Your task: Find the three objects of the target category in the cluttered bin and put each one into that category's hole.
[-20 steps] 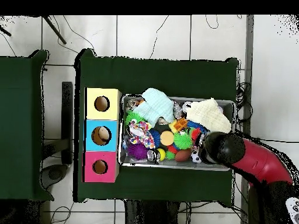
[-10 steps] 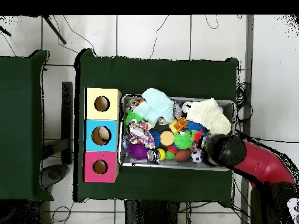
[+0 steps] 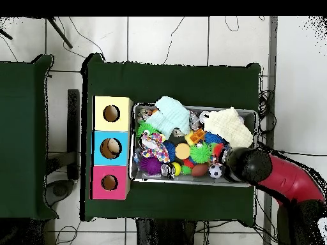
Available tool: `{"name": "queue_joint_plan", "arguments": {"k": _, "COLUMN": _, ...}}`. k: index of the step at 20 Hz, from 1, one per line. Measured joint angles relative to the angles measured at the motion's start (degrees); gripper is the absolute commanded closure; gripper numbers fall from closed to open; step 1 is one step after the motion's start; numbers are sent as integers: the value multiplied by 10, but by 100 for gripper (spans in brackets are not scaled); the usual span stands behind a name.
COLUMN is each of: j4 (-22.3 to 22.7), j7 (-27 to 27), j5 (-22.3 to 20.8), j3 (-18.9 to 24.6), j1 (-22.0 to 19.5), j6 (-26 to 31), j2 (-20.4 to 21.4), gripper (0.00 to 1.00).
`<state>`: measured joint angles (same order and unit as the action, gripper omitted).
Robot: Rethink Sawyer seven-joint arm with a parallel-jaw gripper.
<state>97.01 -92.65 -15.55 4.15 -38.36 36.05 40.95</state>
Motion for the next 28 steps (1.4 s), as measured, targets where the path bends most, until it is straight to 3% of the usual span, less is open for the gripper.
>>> {"name": "queue_joint_plan", "arguments": {"k": 1, "j4": 0, "j7": 0, "j5": 0, "j3": 0, "j1": -3, "j6": 0, "j2": 0, "gripper": 0}}
{"name": "queue_joint_plan", "arguments": {"k": 28, "j4": 0, "j7": 0, "j5": 0, "j3": 16, "j1": -8, "j6": 0, "j2": 2, "gripper": 0}}
